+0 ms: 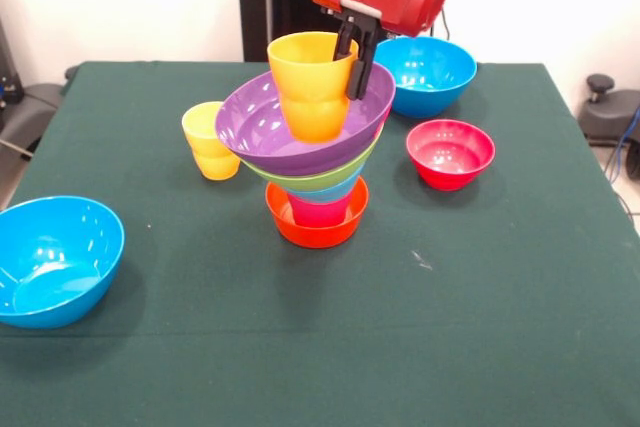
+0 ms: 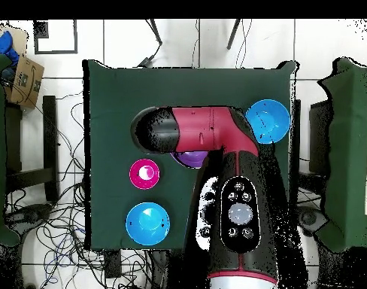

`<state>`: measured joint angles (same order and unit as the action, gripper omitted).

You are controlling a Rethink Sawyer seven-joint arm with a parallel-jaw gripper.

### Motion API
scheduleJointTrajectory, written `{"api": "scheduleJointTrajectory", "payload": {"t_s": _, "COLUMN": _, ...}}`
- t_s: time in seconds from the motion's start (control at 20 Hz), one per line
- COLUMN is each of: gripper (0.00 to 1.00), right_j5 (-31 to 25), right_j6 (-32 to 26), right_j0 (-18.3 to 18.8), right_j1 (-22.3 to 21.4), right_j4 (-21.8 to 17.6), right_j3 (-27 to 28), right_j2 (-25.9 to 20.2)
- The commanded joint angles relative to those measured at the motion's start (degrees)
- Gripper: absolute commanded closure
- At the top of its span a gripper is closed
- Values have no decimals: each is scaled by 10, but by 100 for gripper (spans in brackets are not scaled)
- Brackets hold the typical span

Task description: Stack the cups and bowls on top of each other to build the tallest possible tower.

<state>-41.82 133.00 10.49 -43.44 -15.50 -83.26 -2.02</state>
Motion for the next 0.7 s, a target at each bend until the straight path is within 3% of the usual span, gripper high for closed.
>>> {"api": "scheduleJointTrajectory", "payload": {"t_s": 0.05, "gripper": 100, "right_j5": 23, "right_j6": -87, "right_j0": 11, "right_j1": 19, "right_j4": -45, "right_j3": -52, "right_j2": -49}}
{"api": "scheduleJointTrajectory", "payload": {"t_s": 0.7, "gripper": 100, "right_j5": 30, "right_j6": -80, "right_j0": 8, "right_j1": 16, "right_j4": -48, "right_j3": -72, "right_j2": -43}}
